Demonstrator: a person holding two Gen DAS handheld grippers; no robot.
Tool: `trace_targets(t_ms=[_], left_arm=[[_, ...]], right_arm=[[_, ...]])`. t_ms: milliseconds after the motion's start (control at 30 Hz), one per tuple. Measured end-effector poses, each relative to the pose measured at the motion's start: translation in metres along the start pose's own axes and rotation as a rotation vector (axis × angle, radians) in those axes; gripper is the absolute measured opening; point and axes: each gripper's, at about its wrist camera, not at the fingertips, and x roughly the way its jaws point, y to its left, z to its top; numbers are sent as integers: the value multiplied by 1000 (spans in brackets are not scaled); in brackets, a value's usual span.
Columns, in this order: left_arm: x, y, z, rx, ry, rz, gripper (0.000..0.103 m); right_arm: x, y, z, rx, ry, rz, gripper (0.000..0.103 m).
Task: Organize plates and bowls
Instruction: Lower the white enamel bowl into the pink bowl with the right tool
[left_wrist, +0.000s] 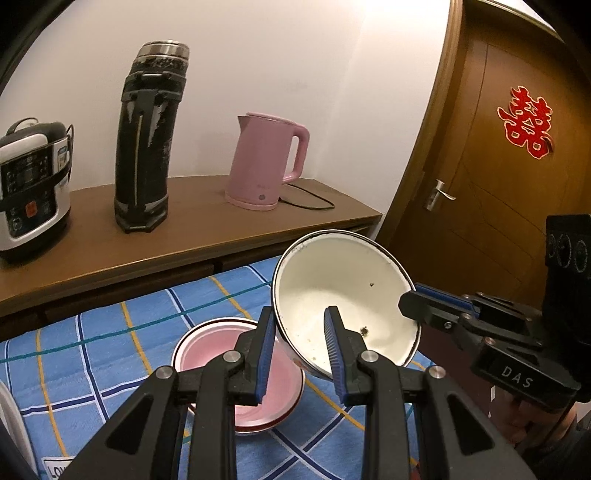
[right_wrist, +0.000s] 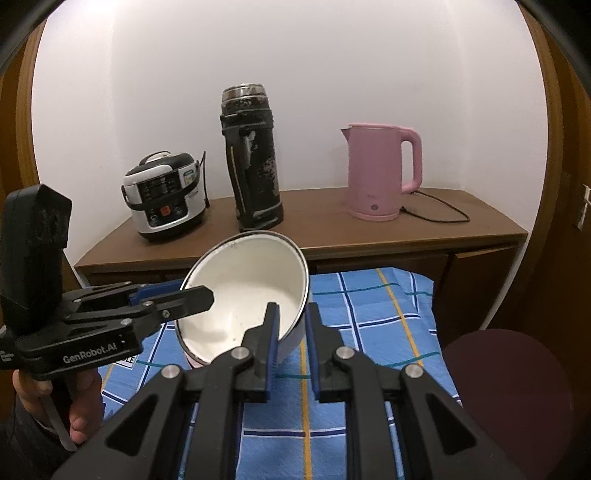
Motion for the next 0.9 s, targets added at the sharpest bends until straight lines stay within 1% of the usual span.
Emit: trace_targets(t_ms=[400,533,900], left_arm=[[-5,15,0,-42,-8,28,30],[-4,18,-1,-45,-3,51,30],[1,26,-2,-69,19,73,30]], right_arm=[[15,10,4,-25,25,18,16],[22,13,4,-30,41,24,16],[33,16,4,-30,61,41,17]])
